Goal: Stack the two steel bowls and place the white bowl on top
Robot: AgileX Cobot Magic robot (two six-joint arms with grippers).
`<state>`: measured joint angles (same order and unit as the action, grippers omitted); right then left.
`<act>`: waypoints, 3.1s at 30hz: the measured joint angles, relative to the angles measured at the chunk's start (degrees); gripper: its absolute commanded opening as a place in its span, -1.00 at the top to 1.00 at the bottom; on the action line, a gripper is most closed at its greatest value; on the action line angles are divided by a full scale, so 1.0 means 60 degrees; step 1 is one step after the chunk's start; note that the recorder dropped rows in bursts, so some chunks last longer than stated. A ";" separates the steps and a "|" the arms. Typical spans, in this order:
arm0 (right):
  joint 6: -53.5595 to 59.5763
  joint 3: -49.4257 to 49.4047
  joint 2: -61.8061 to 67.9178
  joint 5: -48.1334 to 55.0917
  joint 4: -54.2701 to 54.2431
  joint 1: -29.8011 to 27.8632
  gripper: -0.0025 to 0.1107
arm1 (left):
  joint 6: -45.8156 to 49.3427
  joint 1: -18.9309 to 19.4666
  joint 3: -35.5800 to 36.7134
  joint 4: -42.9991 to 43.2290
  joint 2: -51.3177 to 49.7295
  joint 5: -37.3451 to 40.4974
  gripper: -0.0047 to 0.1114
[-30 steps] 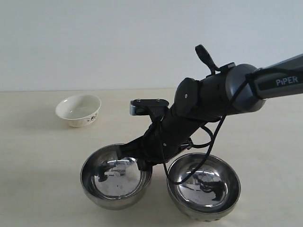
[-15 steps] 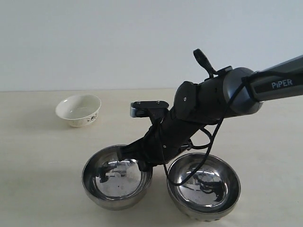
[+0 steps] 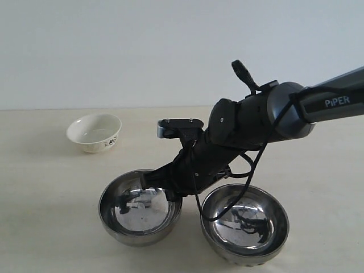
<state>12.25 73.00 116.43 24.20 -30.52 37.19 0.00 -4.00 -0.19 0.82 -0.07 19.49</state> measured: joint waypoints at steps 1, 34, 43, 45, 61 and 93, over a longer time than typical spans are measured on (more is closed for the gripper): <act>0.0000 0.0000 0.0000 0.0000 0.0000 0.0000 0.96 | 0.0000 0.0000 0.0000 0.0000 0.0000 0.0000 0.22; -0.0052 0.0000 0.0000 0.0386 0.0017 0.0000 0.95 | 0.0000 0.0000 0.0000 0.0000 0.0000 0.0000 0.22; -0.0127 0.0000 0.0000 0.0518 0.0164 0.0000 0.95 | 0.0000 0.0000 0.0000 0.0000 0.0000 0.0000 0.22; -0.0164 0.0000 0.0000 0.0518 0.0202 0.0000 0.95 | 0.0000 0.0000 0.0000 0.0000 0.0000 0.0000 0.22; -0.0472 0.0076 0.0109 0.0561 0.0260 0.0000 0.95 | 0.0000 0.0000 0.0000 0.0000 0.0000 0.0000 0.22; -0.0511 0.0076 -0.0047 0.0418 0.0398 0.0000 0.31 | 0.0000 0.0000 0.0000 0.0000 0.0000 0.0000 0.22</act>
<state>9.19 73.46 116.15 26.71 -28.13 37.19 0.00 -4.00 -0.19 0.82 -0.07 19.49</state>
